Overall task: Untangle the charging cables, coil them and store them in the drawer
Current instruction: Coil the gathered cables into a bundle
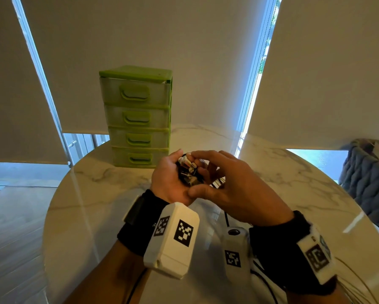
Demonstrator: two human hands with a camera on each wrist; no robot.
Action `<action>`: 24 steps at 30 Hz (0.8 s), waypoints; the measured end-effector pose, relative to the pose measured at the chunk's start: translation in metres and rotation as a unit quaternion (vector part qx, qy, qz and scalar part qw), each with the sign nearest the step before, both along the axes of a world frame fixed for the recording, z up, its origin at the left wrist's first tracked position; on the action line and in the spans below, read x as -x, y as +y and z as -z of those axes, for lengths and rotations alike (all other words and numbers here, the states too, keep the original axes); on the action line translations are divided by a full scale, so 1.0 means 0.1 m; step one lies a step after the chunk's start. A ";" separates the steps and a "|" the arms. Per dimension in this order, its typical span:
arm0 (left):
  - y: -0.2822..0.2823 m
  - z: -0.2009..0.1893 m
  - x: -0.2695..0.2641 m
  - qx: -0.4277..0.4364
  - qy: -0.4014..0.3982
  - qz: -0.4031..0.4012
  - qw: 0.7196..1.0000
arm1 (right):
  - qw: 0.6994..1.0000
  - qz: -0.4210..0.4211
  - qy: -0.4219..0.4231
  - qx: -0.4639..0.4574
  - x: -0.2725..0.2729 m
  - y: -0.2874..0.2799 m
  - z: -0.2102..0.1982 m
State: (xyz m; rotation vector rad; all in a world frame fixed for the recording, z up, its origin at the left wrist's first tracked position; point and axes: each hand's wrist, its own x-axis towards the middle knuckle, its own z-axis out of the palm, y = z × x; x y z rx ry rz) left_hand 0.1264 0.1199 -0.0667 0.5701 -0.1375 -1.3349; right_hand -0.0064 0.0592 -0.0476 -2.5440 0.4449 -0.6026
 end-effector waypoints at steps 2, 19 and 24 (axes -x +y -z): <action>0.00 -0.02 0.02 -0.003 -0.005 -0.003 1.000 | 0.999 -0.004 0.038 -0.013 0.08 -0.01 -0.16; -0.02 -0.03 0.35 -0.042 -0.128 -0.009 0.991 | 0.974 0.064 0.092 0.196 0.01 0.14 -0.44; -0.05 0.02 0.35 -0.054 -0.139 -0.033 0.988 | 0.946 0.117 0.132 0.270 -0.11 0.25 -0.35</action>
